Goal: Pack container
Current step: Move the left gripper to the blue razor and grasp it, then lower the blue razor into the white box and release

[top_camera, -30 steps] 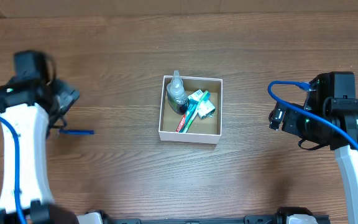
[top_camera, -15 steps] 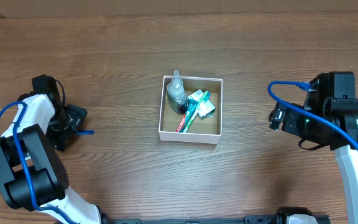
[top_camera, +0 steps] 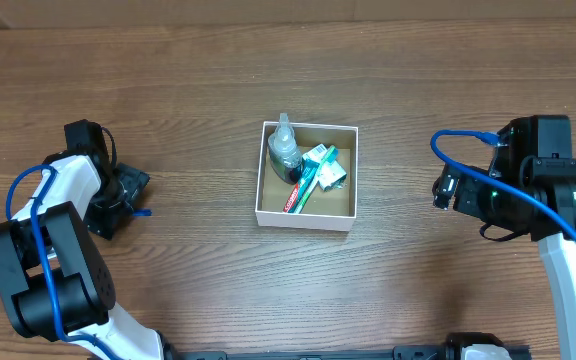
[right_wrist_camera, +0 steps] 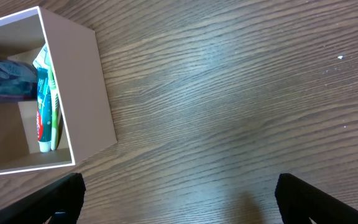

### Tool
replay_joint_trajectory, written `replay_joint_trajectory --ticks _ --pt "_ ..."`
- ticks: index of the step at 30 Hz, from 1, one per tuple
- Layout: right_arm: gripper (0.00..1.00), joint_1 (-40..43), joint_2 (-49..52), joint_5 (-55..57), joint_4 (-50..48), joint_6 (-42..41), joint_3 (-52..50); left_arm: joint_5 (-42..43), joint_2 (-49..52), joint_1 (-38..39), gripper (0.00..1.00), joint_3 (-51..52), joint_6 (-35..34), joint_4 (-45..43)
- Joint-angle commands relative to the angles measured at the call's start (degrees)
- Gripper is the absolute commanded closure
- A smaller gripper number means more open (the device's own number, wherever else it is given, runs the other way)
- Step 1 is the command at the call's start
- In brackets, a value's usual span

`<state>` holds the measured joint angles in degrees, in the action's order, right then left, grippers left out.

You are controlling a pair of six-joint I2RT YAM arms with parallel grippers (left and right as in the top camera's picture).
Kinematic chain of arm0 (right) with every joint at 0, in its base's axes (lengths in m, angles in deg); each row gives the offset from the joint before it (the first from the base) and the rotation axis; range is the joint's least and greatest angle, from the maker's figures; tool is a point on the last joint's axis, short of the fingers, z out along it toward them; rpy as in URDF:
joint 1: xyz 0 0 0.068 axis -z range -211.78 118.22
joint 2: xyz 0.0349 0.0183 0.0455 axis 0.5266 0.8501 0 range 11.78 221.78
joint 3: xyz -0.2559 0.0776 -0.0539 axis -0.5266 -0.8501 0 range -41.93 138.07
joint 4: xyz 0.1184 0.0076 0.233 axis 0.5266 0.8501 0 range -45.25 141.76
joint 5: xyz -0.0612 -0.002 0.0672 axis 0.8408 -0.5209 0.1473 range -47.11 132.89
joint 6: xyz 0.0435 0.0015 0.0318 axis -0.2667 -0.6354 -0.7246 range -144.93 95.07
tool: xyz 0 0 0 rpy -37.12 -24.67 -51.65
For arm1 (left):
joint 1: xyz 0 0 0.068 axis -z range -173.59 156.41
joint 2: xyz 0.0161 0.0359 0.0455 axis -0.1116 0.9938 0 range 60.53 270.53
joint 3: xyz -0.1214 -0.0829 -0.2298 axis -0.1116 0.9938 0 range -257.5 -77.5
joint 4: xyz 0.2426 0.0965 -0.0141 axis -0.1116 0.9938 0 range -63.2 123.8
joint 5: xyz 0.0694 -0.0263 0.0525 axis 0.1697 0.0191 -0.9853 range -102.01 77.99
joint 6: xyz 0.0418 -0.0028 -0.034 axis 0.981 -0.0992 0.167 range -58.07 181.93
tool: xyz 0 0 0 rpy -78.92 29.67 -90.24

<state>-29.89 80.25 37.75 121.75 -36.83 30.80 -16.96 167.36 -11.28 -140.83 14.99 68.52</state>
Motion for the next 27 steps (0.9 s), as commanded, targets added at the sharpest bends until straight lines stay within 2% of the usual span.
replay_joint_trajectory --ticks 1,4,6,8,11,13,16,19,22,25,27 --pt "0.0 0.22 -0.04 -0.11 -0.15 0.42 -0.04 -0.81 1.64 0.52 0.39 2.56 -0.44 1.25" --pt "0.0 0.22 -0.04 -0.11 -0.15 0.42 -0.04 -0.52 1.64 0.52 0.64 2.56 -0.44 1.36" --pt "0.0 0.22 -0.04 -0.11 -0.15 0.42 -0.04 -0.52 1.64 0.52 0.75 2.56 -0.44 1.38" --pt "0.0 0.22 -0.04 -0.11 -0.15 0.42 -0.04 0.11 1.64 0.52 0.83 2.56 -0.44 1.36" --pt "0.0 0.22 -0.04 -0.11 -0.15 0.42 -0.04 0.11 1.64 0.52 0.88 2.56 -0.42 1.53" --pt "0.0 0.22 -0.04 -0.11 -0.17 0.42 -0.04 0.26 1.64 0.55 0.96 2.54 -0.42 1.79" --pt "0.0 0.22 -0.04 -0.11 -0.33 0.42 -0.04 0.72 1.38 0.52 0.96 1.84 -0.39 2.8" --pt "0.0 0.22 -0.04 -0.11 -0.39 0.42 -0.04 4.9 -0.52 0.66 0.96 -2.89 2.01 7.61" --pt "0.0 0.22 -0.04 -0.11 -0.46 0.39 -0.04 7.13 -5.27 4.83 0.96 -10.84 8.85 12.04" --pt "0.0 0.22 -0.04 -0.11 -0.57 0.42 -0.04 1.51 -12.2 16.09 0.96 -18.4 12.26 16.79" --pt "0.0 0.22 -0.04 -0.13 -0.57 0.42 -0.04 -1.51 -16.35 26.14 0.96 -21.35 12.26 15.98"
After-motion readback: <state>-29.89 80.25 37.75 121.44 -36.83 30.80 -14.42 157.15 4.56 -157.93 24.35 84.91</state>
